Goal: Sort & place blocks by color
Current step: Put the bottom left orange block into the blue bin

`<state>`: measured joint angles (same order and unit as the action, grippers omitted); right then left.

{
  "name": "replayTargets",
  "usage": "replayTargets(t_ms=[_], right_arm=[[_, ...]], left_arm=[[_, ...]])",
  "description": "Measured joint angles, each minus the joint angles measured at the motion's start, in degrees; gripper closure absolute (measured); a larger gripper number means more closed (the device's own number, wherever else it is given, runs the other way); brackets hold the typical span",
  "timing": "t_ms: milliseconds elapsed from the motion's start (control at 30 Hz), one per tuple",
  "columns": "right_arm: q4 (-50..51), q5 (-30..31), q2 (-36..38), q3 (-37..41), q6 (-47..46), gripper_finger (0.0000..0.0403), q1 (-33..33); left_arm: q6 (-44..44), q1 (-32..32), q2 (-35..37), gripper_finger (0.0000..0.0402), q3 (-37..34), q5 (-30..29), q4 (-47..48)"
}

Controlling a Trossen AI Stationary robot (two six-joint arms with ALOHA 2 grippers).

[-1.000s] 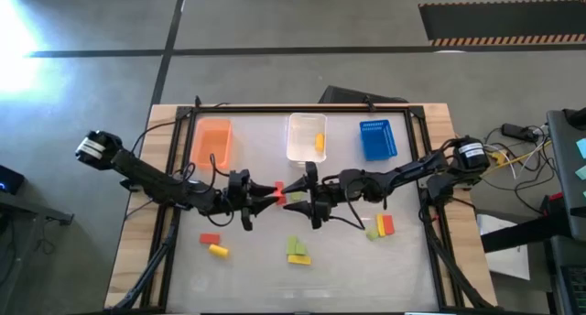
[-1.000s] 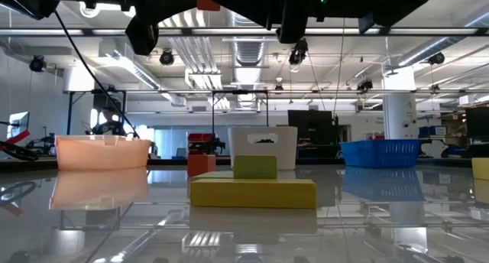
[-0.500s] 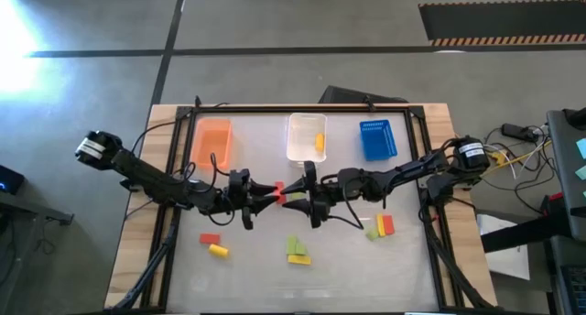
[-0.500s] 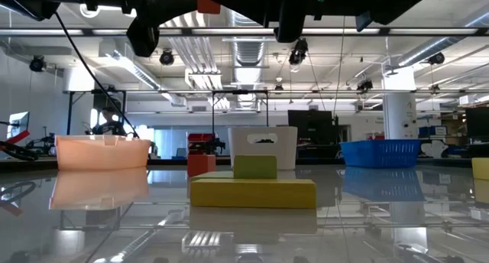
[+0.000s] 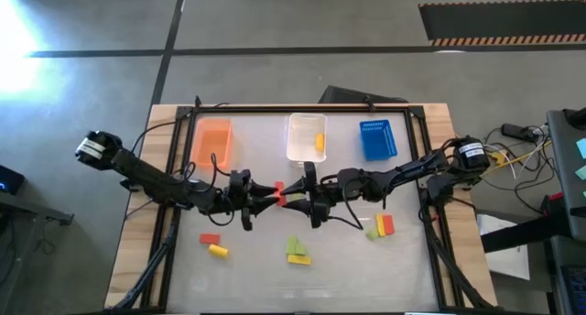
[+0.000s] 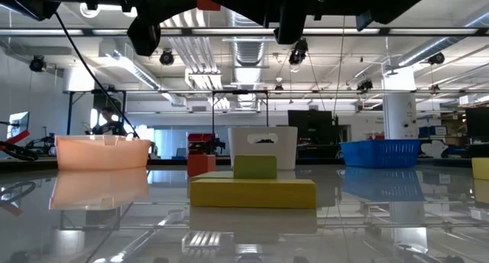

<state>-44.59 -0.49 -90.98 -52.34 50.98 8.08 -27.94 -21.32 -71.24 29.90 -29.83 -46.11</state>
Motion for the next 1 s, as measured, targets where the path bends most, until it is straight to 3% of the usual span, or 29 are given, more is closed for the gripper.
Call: replayTargets(t_ms=[100,233,400,600,1000], right_arm=[[0.07,0.01,0.0,0.0,-0.02,0.0184,-0.04],[-0.12,0.0,0.0,0.0,0.02,0.0177,-0.04],[-0.53,0.0,0.0,0.0,-0.4,0.0209,-0.04],[-0.69,-0.13,0.0,0.0,-0.55,0.0279,-0.22],[-0.22,-1.04,0.0,0.0,-3.62,0.0282,-0.24]], left_arm=[[-0.02,0.0,0.0,0.0288,0.03,-0.01,0.0],[-0.02,0.0,0.0,0.0288,-0.05,-0.01,0.02],[-0.04,0.0,0.0,0.0288,-0.16,-0.04,0.01],[-0.56,-0.02,0.01,0.0275,-0.23,-0.23,0.0],[-0.22,-0.02,0.0,0.0259,-0.23,-0.21,0.11]])
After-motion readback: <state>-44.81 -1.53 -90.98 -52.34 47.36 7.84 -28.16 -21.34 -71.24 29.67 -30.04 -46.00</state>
